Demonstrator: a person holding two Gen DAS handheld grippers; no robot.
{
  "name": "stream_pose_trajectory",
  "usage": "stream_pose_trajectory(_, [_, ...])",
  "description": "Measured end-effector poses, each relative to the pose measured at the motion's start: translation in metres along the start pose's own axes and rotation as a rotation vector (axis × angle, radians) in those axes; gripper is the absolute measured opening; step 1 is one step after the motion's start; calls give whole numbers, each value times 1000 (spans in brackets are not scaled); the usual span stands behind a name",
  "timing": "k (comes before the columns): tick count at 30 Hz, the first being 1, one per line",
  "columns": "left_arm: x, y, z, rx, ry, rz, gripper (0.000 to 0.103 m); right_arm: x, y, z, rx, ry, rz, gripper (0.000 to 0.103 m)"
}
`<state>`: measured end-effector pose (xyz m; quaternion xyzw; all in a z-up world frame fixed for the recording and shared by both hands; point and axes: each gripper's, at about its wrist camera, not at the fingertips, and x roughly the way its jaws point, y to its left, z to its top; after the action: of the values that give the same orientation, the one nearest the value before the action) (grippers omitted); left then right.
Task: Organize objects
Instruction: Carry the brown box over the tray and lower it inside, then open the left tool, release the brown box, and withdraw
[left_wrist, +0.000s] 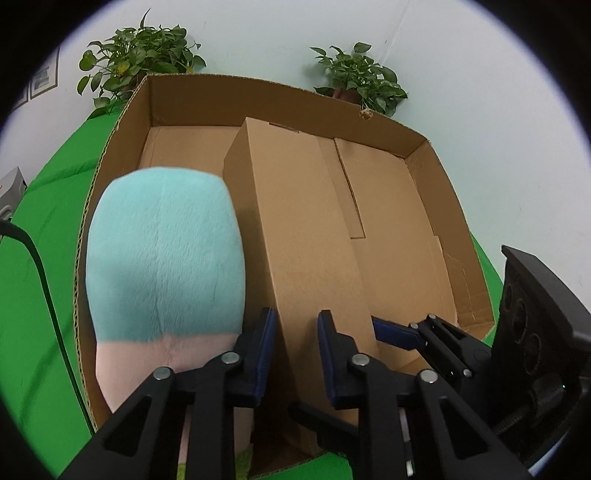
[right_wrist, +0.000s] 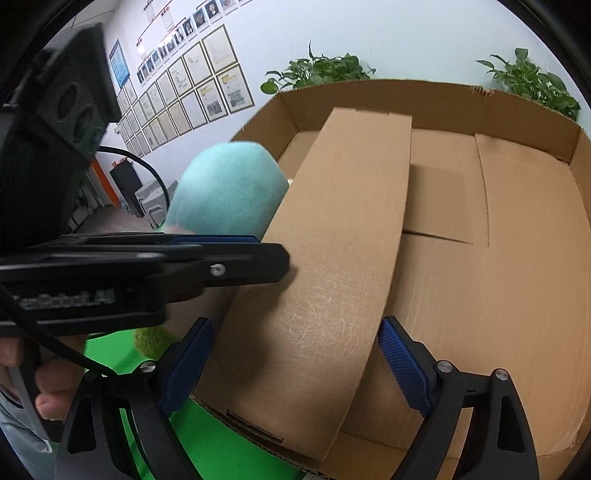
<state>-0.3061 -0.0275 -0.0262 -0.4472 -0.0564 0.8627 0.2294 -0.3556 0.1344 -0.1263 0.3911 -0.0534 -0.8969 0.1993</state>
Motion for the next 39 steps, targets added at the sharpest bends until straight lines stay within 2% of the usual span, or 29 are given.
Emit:
stream_pose_trajectory(6, [-6, 3, -5, -11, -3, -21, 20, 9, 5, 5, -24, 0, -19, 88])
stream_pose_trajectory(7, [-7, 3, -6, -10, -4, -21, 19, -6, 5, -8, -31, 0, -29, 88])
stream_pose_trajectory(13, [-16, 10, -11, -25, -25, -15, 13, -11, 22, -14, -44, 31, -86, 88])
stream_pose_trajectory(21, [-37, 8, -21, 0, -72, 32, 14, -7, 26, -20, -27, 64, -71, 94])
stream_pose_trajectory(26, [-49, 1, -31, 24, -98, 66, 17, -33, 28, -26, -28, 17, -118, 102])
stream_pose_trajectory(28, [-54, -3, -35, 40, -121, 90, 21, -49, 29, -30, -20, -10, -150, 102])
stream_pose_trajectory(29, [-58, -7, -37, 50, -146, 108, 28, -56, 30, -32, -16, -19, -166, 102])
stream_pose_trajectory(30, [-64, -11, -40, 63, -177, 133, 43, -64, 31, -35, -15, -33, -184, 102])
stream_pose_trajectory(31, [-69, -16, -44, 76, -204, 161, 54, -75, 34, -40, -17, -52, -218, 102])
stream_pose_trajectory(32, [-77, -22, -49, 88, -243, 192, 74, -85, 36, -43, -20, -68, -245, 102])
stream_pose_trajectory(33, [-84, -26, -55, 96, -292, 214, 84, -94, 39, -48, -21, -87, -276, 102])
stream_pose_trajectory(35, [-102, -37, -69, 112, -406, 255, 84, -118, 45, -59, -12, -144, -342, 102])
stream_pose_trajectory(39, [-114, -49, -83, 102, -424, 271, 84, -161, 47, -81, 38, -218, -370, 103])
